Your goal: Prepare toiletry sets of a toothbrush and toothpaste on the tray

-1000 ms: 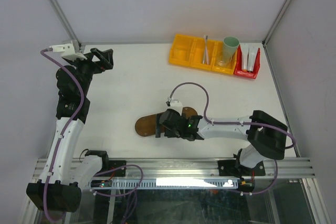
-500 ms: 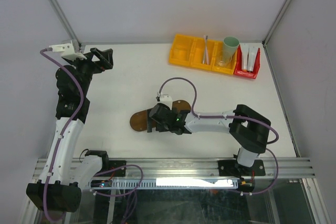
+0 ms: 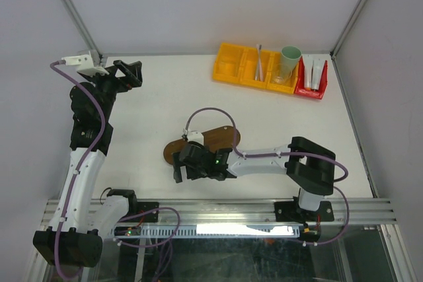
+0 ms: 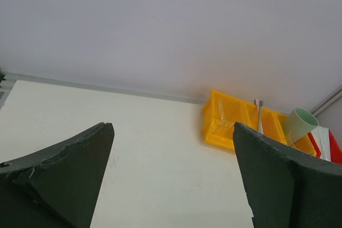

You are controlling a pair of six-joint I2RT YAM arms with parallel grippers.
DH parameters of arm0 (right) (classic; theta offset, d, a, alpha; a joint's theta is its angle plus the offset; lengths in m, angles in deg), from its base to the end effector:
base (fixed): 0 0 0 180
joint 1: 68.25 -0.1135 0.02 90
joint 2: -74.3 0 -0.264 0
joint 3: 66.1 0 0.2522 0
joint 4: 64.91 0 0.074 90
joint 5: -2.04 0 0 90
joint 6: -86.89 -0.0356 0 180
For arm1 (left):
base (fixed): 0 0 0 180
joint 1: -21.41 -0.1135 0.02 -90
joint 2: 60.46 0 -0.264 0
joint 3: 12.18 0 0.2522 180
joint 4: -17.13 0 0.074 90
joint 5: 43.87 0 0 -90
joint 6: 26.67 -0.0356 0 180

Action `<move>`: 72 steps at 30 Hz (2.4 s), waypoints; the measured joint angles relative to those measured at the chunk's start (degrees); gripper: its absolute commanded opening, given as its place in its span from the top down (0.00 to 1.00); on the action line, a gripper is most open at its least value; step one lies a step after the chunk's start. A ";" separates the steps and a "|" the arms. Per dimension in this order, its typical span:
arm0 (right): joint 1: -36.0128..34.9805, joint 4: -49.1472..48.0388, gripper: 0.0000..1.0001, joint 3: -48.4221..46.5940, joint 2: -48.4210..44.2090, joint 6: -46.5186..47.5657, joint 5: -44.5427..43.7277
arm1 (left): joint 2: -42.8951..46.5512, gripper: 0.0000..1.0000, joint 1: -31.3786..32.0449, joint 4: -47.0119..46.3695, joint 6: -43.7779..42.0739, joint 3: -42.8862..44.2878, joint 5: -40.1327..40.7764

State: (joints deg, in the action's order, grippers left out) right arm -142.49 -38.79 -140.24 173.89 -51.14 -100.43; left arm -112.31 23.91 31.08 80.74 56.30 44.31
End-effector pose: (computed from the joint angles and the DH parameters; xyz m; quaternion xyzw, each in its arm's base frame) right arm 0.1050 0.3437 0.1802 -0.1780 0.9224 0.2370 0.2478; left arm 0.2078 -0.0102 0.3984 -0.0782 0.6859 -0.1358 0.7106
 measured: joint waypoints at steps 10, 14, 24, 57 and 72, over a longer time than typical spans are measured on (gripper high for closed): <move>0.98 -2.58 0.00 -9.46 8.68 0.55 -0.17 | 0.00 0.01 0.00 0.02 -0.02 0.00 0.28; 2.38 -3.45 0.00 -10.23 10.54 0.57 -0.31 | 0.00 0.01 0.00 0.02 -0.02 0.00 0.28; 7.74 -5.25 0.00 -12.39 13.03 1.64 -0.37 | 0.09 0.01 -0.37 0.04 -0.02 0.00 0.31; 33.09 13.38 0.00 6.43 -30.86 18.62 -12.85 | 0.22 0.01 -0.37 0.28 0.02 0.00 -0.17; 64.43 16.35 0.19 -22.18 -4.17 24.17 -3.78 | -1.70 0.01 -0.37 0.26 0.59 0.11 -3.23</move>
State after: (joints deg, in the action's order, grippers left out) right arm -78.05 -22.44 -162.43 169.71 -26.97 -104.21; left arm -114.02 23.54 31.34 81.33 56.41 41.07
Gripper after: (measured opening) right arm 0.875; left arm 0.990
